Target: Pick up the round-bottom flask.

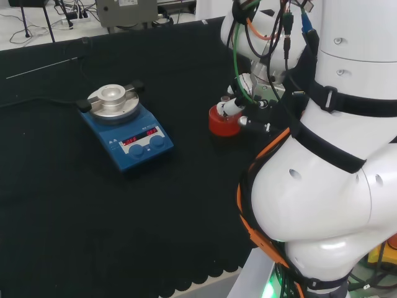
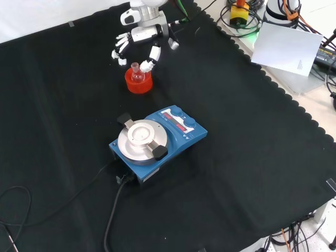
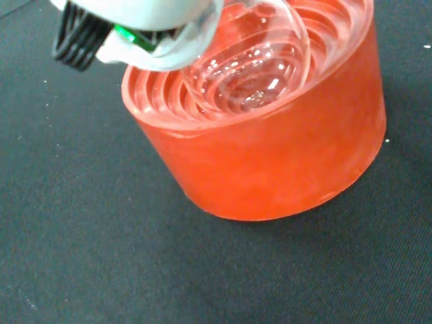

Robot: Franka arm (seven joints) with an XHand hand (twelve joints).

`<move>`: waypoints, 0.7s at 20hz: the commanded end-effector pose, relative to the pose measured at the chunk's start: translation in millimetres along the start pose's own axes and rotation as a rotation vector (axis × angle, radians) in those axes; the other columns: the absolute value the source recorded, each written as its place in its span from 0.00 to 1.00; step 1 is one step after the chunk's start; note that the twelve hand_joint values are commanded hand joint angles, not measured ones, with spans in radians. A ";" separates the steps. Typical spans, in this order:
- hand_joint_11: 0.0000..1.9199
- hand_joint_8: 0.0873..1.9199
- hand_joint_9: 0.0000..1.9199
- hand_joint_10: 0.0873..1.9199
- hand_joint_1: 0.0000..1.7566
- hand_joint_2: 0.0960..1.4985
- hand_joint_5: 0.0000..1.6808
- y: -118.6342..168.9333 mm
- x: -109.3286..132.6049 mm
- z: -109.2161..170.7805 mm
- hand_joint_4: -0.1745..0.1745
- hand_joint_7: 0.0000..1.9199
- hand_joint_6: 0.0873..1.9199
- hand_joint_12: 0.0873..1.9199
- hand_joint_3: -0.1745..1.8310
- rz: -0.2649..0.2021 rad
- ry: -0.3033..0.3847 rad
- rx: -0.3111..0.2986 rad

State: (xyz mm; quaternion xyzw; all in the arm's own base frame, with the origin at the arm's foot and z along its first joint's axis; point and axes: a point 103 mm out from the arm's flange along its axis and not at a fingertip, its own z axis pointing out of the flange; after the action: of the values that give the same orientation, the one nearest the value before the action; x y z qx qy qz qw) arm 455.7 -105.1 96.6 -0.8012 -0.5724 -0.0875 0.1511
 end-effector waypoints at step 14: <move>0.02 0.34 0.21 0.36 0.56 0.35 0.45 3.7 1.0 2.8 0.26 0.14 0.43 0.71 0.43 -0.013 0.000 -0.008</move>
State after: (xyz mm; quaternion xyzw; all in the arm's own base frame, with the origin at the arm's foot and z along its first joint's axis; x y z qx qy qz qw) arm 459.6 -103.5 93.8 -0.7999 -0.5743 -0.0912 0.1487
